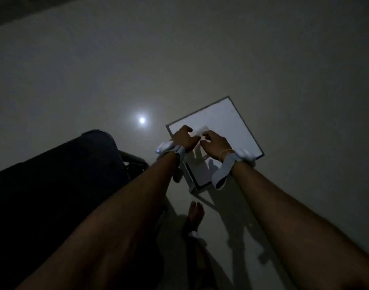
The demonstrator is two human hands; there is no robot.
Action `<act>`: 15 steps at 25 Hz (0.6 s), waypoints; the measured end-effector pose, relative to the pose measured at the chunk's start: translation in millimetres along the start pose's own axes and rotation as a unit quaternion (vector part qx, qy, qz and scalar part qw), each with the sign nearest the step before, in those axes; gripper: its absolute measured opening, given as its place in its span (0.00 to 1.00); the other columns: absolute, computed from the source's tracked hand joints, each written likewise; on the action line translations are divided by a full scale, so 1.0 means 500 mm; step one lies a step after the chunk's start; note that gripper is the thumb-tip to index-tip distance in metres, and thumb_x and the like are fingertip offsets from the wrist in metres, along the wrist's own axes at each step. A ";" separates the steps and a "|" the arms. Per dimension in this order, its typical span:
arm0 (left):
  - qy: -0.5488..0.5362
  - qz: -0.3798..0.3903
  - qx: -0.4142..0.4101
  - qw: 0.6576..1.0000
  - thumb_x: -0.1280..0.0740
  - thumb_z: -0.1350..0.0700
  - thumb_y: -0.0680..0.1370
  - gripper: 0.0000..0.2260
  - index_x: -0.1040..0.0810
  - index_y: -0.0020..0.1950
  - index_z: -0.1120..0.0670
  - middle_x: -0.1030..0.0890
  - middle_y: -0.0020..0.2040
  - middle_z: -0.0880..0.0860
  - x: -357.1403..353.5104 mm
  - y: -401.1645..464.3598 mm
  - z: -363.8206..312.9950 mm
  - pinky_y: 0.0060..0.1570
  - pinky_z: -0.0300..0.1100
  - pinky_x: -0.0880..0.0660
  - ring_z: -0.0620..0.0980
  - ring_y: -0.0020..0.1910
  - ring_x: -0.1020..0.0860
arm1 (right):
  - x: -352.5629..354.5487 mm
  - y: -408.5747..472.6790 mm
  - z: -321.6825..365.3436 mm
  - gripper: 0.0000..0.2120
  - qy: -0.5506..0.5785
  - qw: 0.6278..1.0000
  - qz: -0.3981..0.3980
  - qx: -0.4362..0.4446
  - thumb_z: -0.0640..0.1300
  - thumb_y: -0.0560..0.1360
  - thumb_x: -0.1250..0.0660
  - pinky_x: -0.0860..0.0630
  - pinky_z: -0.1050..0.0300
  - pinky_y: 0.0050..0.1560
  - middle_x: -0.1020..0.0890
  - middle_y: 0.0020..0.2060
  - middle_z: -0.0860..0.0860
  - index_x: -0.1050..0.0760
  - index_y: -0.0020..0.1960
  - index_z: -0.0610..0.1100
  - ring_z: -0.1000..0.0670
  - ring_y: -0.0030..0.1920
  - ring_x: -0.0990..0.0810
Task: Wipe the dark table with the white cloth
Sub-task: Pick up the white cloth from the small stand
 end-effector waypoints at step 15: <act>0.008 -0.045 0.078 0.996 0.35 0.41 0.78 0.20 0.28 0.36 0.56 0.20 0.40 0.55 -0.026 0.000 0.032 0.35 0.39 0.33 0.51 0.44 0.21 | -0.042 0.008 -0.044 0.28 0.118 0.987 -0.030 -0.101 0.62 0.74 0.41 0.29 0.52 0.66 0.25 0.66 0.45 0.31 0.68 0.47 0.40 0.64 0.26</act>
Point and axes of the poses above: each hand's wrist, its own y-axis towards the middle knuckle, its own x-axis out of the back of the hand, z = x × y, the point moved 1 cm from there along y, towards the middle knuckle
